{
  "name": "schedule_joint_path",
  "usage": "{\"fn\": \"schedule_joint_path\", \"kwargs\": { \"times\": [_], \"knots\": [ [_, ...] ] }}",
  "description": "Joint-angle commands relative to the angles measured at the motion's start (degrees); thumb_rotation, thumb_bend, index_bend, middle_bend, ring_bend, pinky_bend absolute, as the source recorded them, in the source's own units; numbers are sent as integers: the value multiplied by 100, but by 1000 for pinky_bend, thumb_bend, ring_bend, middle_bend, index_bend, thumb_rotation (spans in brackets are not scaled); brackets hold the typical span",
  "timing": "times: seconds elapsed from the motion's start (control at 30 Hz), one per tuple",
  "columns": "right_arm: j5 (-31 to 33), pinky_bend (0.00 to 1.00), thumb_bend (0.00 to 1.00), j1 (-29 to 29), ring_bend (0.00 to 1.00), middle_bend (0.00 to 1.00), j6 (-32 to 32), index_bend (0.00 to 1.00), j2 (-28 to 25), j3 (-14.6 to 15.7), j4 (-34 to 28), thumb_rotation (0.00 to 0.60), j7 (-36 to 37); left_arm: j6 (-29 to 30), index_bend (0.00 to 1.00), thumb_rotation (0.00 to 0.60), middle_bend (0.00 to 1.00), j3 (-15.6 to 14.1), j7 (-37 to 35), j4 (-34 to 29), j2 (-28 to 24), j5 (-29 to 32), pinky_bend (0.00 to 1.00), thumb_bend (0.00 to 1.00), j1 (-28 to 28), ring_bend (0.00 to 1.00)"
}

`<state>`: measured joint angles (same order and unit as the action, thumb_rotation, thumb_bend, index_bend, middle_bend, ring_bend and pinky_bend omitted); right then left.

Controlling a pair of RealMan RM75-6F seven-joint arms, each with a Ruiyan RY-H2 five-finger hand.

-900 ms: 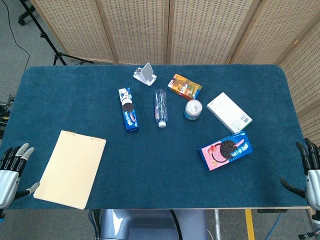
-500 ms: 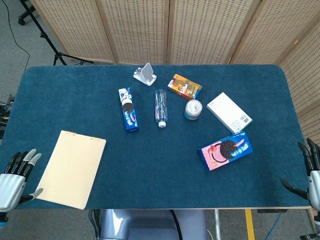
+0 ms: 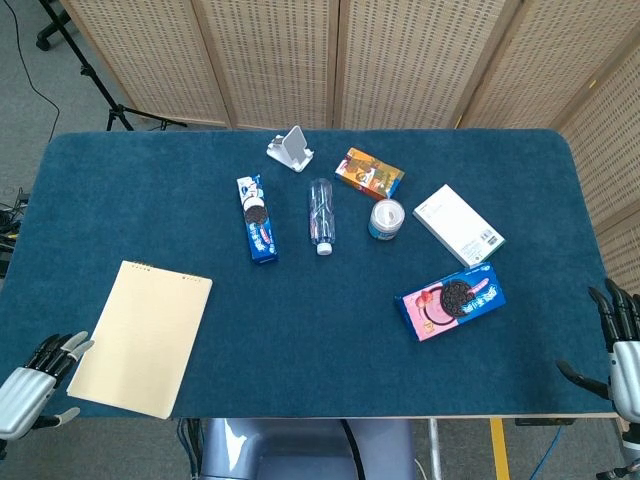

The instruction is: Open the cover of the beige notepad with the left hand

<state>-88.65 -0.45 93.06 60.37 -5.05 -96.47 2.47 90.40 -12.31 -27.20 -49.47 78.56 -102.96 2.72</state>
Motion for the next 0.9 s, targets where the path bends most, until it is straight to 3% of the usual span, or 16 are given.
{"fn": "schedule_joint_path", "kwargs": {
  "times": [0.03, 0.4, 0.9],
  "knots": [
    [8, 0, 0, -1, 0, 0, -3, 0, -5, -1, -5, 600, 18, -24, 55, 600, 0, -123, -204, 289, 176, -60, 0, 104, -64, 0],
    [38, 0, 0, -4, 0, 0, -8, 0, -25, -16, -13, 600, 89, -157, 96, 600, 0, -157, -293, 716, 557, -111, 0, 215, 29, 0],
    [56, 0, 0, -1, 0, 0, -34, 0, -49, -16, -31, 600, 140, -348, 100, 600, 0, -136, -109, 930, 845, -26, 0, 252, 105, 0]
  ]
}}
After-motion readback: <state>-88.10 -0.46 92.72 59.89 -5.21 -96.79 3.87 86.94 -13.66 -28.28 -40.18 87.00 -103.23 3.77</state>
